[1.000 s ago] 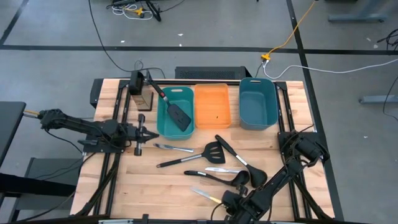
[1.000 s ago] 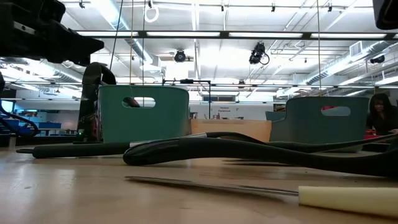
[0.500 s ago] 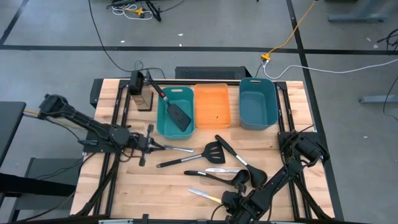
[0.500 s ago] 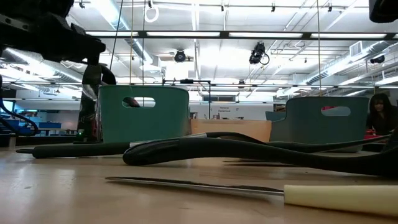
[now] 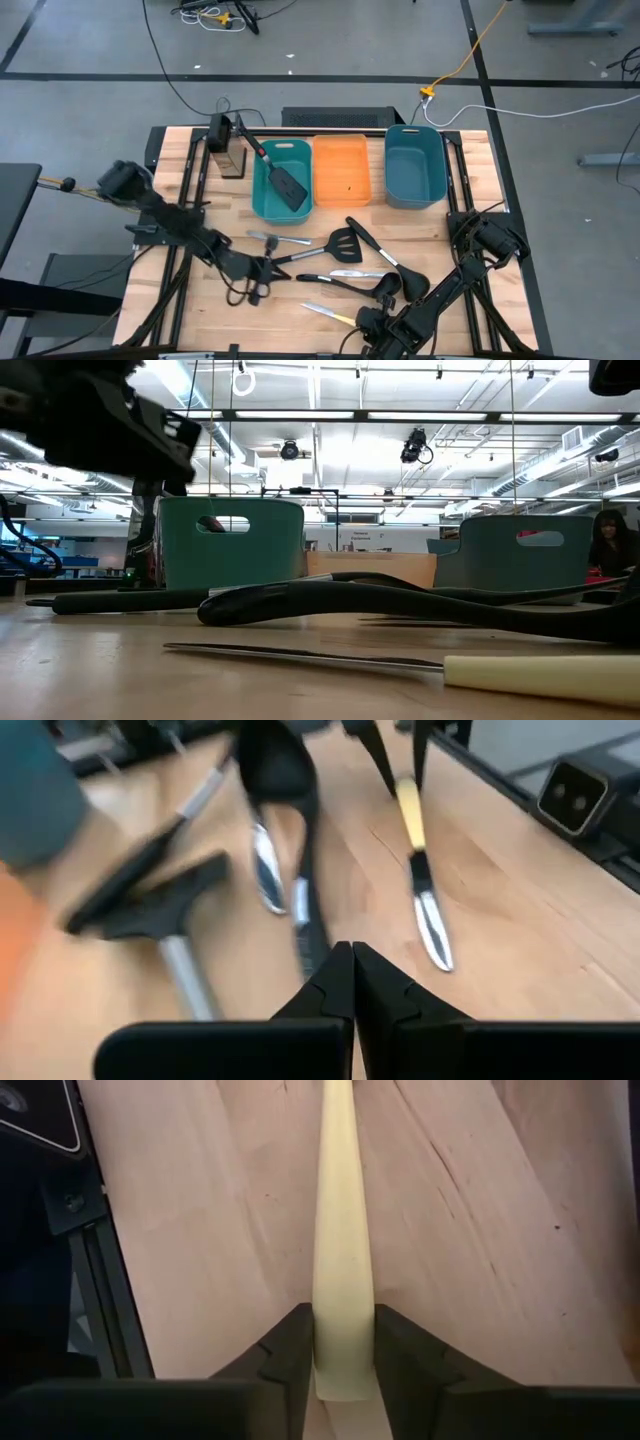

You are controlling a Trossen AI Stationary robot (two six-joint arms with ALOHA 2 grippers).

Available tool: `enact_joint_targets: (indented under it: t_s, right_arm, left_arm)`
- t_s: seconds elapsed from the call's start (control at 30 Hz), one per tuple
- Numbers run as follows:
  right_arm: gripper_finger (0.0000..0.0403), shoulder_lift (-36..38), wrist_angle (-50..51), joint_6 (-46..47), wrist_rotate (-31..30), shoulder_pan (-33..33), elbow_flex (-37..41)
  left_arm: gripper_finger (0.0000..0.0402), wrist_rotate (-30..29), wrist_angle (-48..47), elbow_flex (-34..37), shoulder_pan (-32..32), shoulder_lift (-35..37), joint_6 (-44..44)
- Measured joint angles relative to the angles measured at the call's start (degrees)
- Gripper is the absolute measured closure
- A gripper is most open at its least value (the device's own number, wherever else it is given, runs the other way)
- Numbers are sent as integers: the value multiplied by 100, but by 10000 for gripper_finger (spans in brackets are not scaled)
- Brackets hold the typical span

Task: Pick & Place Kitchen Items
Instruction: Put the yellow table knife into the orange bin

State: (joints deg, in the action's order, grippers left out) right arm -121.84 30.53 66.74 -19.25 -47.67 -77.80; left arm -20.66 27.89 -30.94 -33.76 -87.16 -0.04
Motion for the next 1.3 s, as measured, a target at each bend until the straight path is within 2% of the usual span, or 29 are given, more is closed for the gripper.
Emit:
enact_joint_targets:
  t_s: [0.2,0.37,0.57,0.83,1.1,1.3]
  right_arm:
    - [301,-4,-14,0,-112,-53,0]
    - [293,-4,-34,-2,-131,-76,2]
    - [305,-4,-62,-14,-120,-77,2]
    - [293,-4,-75,-15,-94,-77,0]
    - [304,-4,-88,-84,-84,-67,-2]
    - [295,-4,-137,-347,-137,19,-5]
  left_arm:
    - [401,153,7,-642,-82,-1290,-257]
    - [401,206,5,-1191,-171,-1895,-41]
    - [401,557,-15,-1436,-177,-1984,67]
    - [401,453,-41,-1338,-179,-1984,-82]
    - [401,435,-56,-1267,-179,-1984,-75]
    - [401,502,-170,-1267,-180,-2022,-100]
